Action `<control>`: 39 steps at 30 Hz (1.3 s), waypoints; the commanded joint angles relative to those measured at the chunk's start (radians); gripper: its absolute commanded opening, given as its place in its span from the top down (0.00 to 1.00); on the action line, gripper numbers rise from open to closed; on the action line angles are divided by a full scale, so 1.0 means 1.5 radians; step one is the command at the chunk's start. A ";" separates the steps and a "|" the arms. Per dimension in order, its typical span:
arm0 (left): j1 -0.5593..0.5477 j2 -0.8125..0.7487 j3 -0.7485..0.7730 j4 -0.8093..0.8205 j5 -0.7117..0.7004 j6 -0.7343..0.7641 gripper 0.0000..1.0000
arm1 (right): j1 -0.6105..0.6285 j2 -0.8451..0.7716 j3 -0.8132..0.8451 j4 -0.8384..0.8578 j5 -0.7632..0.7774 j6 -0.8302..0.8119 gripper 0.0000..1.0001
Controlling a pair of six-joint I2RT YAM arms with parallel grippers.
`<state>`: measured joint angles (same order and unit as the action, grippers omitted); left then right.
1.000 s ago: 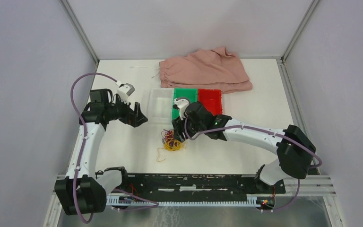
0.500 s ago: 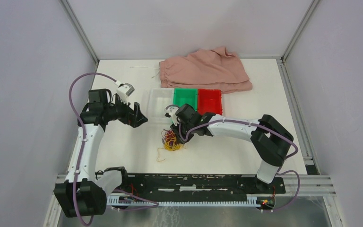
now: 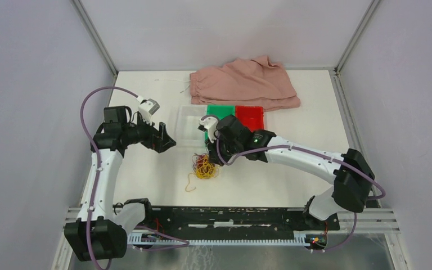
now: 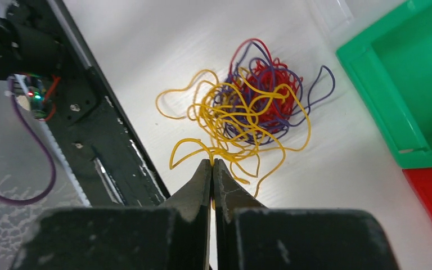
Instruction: Untangle the cables
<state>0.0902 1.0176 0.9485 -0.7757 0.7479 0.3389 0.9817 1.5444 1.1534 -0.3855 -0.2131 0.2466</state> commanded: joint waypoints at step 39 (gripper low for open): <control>-0.099 -0.160 0.086 -0.010 0.127 0.072 0.80 | 0.031 0.010 0.290 0.058 -0.145 0.125 0.98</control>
<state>-0.0547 0.8112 1.0248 -0.8349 0.9825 0.4618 1.0203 1.6188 1.5909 -0.3534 -0.4179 0.4126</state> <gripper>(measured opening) 0.276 0.011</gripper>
